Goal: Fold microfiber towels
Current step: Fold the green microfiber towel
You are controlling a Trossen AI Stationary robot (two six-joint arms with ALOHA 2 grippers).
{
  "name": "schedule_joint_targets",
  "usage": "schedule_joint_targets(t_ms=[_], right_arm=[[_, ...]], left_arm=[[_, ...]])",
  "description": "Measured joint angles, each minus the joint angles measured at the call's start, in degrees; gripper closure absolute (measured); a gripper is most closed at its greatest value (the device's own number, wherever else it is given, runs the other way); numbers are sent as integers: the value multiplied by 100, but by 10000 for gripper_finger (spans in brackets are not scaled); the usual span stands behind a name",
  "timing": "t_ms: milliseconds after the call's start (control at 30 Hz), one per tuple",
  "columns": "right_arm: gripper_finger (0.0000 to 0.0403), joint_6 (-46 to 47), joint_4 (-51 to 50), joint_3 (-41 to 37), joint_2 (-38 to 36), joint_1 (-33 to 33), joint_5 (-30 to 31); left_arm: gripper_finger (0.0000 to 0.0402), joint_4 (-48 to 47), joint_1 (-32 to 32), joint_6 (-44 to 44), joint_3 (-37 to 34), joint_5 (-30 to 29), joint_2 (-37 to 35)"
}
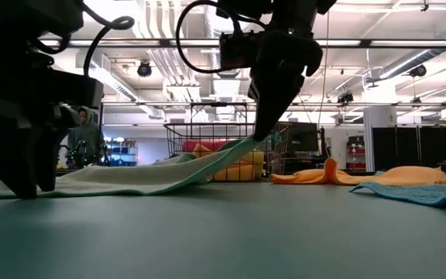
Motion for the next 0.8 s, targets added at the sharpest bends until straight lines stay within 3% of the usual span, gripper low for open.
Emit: schedule_joint_targets(t_ms=[267, 400, 600, 700, 800], right_arm=[[394, 111, 15, 0, 0, 200, -116], [394, 255, 14, 0, 0, 214, -121], [394, 304, -8, 4, -18, 209, -116], [394, 324, -104, 4, -104, 211, -112], [394, 400, -220, 4, -291, 211, -95]], left_arm=[[241, 19, 300, 60, -17, -75, 9], [285, 138, 315, 316, -22, -80, 9], [383, 164, 332, 361, 38, -93, -23], [395, 65, 326, 380, 140, 30, -77], [396, -120, 326, 566, 392, 547, -197]])
